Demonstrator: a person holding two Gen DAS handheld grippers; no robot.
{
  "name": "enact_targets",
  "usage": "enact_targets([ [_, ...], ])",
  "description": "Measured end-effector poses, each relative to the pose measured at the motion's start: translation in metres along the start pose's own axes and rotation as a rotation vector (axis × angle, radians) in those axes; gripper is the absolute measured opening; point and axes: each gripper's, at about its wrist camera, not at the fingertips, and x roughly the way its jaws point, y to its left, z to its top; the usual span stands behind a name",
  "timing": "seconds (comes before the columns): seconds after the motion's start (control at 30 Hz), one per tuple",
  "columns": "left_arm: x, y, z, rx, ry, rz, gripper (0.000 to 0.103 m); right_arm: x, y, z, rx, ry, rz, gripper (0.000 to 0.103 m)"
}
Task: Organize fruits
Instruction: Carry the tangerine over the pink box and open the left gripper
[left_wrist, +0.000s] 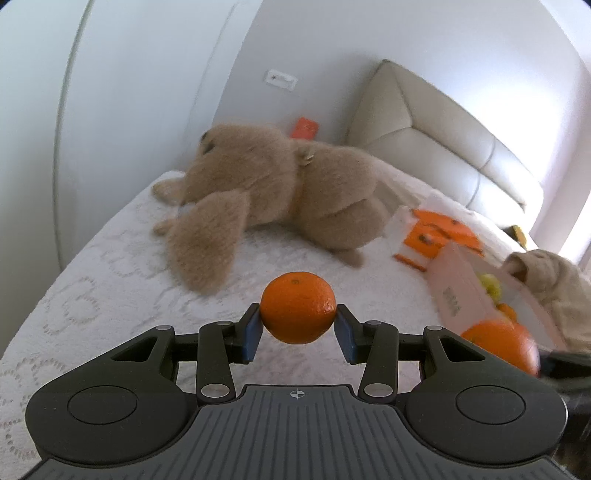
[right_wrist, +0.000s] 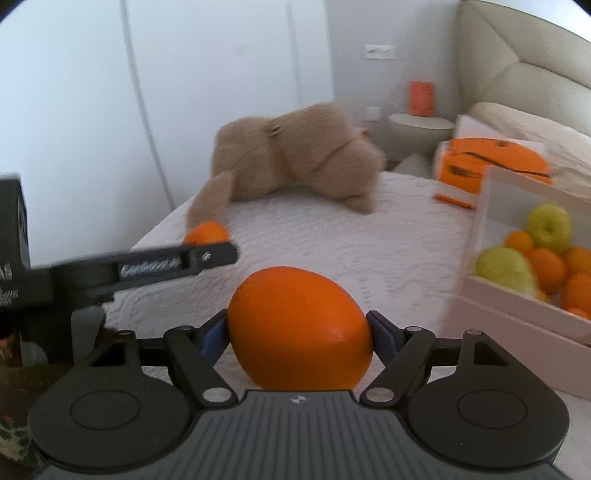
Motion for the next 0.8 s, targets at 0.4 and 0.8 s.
enact_targets([
  [0.4,0.007,-0.169,0.089,0.237,0.037,-0.319,0.047,-0.137,-0.069,0.136,0.053,-0.351,-0.272,0.078],
  [0.8,0.13,-0.264,0.006,0.532,0.483,-0.256,0.051,-0.157,-0.15,0.149,0.12,-0.296,-0.427,0.077],
])
